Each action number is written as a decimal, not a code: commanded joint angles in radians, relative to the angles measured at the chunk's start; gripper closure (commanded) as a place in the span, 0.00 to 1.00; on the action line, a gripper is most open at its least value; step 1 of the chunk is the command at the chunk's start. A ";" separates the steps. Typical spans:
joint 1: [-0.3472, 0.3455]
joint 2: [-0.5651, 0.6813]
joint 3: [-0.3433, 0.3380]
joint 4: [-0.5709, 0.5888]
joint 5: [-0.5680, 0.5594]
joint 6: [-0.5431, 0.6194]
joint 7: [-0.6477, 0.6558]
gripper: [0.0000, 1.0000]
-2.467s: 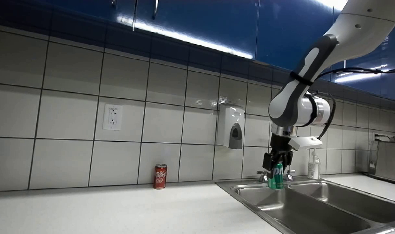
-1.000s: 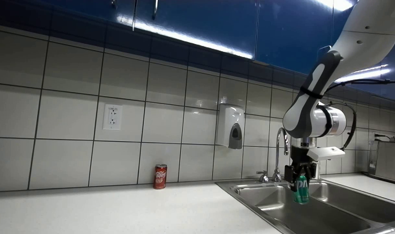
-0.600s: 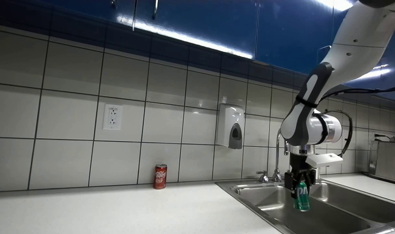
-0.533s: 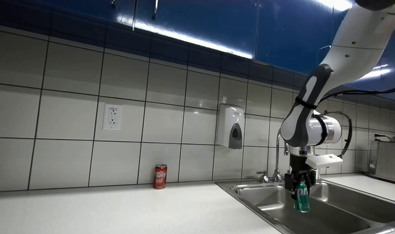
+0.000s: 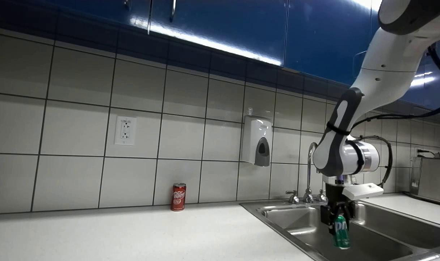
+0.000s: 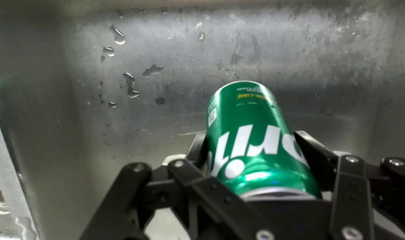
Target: Put the green can in the sink to the left
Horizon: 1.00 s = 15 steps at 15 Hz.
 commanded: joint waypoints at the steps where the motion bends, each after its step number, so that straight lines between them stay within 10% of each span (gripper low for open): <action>1: -0.046 0.048 0.032 0.043 -0.002 0.026 -0.030 0.57; 15: -0.178 0.204 0.149 0.108 0.019 0.169 -0.092 0.57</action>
